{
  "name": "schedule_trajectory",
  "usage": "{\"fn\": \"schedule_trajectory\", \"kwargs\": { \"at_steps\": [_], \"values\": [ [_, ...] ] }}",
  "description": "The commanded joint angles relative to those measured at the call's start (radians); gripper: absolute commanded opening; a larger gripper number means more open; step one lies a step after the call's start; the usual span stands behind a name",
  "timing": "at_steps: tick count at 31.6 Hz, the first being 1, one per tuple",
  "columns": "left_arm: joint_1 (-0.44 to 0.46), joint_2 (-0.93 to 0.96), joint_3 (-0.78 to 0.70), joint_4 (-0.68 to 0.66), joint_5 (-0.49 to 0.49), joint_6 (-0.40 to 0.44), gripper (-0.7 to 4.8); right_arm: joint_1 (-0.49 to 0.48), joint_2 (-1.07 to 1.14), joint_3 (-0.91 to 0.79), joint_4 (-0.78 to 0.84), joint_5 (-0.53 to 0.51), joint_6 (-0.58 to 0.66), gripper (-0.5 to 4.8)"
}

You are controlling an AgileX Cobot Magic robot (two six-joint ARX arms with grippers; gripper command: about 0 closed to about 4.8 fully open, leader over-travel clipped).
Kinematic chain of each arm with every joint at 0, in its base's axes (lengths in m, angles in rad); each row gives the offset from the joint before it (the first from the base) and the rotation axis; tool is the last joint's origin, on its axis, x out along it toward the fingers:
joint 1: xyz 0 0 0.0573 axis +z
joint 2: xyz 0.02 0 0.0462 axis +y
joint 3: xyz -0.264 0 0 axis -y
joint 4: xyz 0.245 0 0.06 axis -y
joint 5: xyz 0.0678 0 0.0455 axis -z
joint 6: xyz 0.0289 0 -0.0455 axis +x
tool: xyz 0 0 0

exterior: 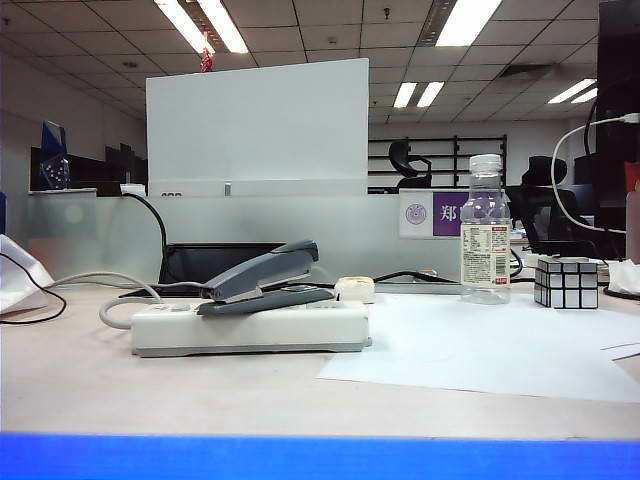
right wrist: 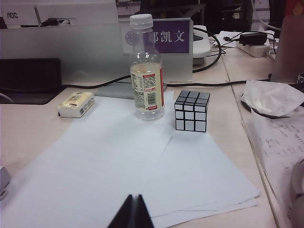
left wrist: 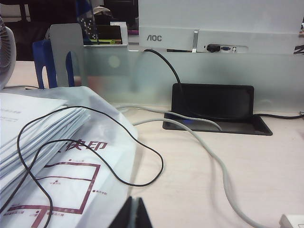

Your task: Press the button on the power strip.

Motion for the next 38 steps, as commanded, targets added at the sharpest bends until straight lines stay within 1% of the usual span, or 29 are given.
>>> {"fn": "schedule_trajectory", "kwargs": {
  "at_steps": [1, 14, 16, 17, 18, 19, 20, 22, 23, 24, 26, 28, 30, 32, 36, 38],
  "values": [
    [0.002, -0.001, 0.003, 0.013, 0.004, 0.004, -0.05, 0.001, -0.002, 0.003, 0.01, 0.0, -0.002, 0.0],
    [0.002, -0.001, 0.003, 0.013, 0.004, 0.004, -0.05, 0.001, -0.002, 0.003, 0.011, -0.001, -0.002, 0.0],
    [0.002, -0.001, 0.003, 0.013, 0.004, 0.004, -0.05, 0.001, -0.002, 0.004, 0.011, -0.002, 0.023, 0.0],
    [0.002, -0.001, 0.003, 0.013, 0.004, 0.004, -0.05, 0.001, -0.002, 0.005, 0.011, -0.013, 0.066, 0.0],
    [0.002, -0.001, 0.003, 0.013, 0.004, 0.004, -0.05, 0.001, -0.002, 0.006, 0.014, -0.045, 0.122, 0.0],
    [0.002, -0.001, 0.003, 0.016, 0.004, 0.003, -0.05, 0.001, -0.002, 0.006, 0.019, -0.082, 0.146, 0.0],
    [0.002, -0.001, 0.003, 0.024, 0.003, 0.0, -0.05, 0.001, -0.002, 0.006, 0.03, -0.134, 0.147, 0.0],
    [0.002, -0.001, 0.003, 0.057, 0.005, -0.032, -0.05, 0.002, -0.001, 0.007, 0.074, -0.275, 0.133, 0.0],
    [0.002, -0.001, 0.003, 0.08, 0.004, -0.051, -0.05, 0.002, -0.001, 0.01, 0.093, -0.325, 0.133, 0.0],
    [0.002, -0.001, 0.007, 0.101, 0.005, -0.061, -0.05, 0.002, -0.001, 0.021, 0.098, -0.351, 0.133, 0.0],
    [0.002, -0.001, 0.023, 0.103, 0.005, -0.056, -0.05, 0.002, 0.0, 0.054, 0.091, -0.346, 0.129, 0.0],
    [0.002, -0.001, 0.053, 0.071, 0.01, -0.065, -0.05, 0.001, 0.018, 0.097, 0.093, -0.329, 0.117, 0.0],
    [0.002, 0.003, 0.082, 0.032, 0.063, -0.064, -0.05, 0.002, 0.058, 0.155, 0.095, -0.332, 0.106, 0.0],
    [0.002, 0.025, 0.105, 0.027, 0.11, -0.063, -0.05, 0.002, 0.123, 0.216, 0.093, -0.342, 0.101, 0.0],
    [0.002, 0.111, 0.17, 0.037, 0.117, -0.053, -0.05, 0.002, 0.344, 0.381, 0.087, -0.473, 0.056, 0.0],
    [0.002, 0.168, 0.215, 0.037, 0.117, -0.025, -0.05, 0.002, 0.462, 0.468, 0.068, -0.541, 0.052, 0.0]
  ]
}}
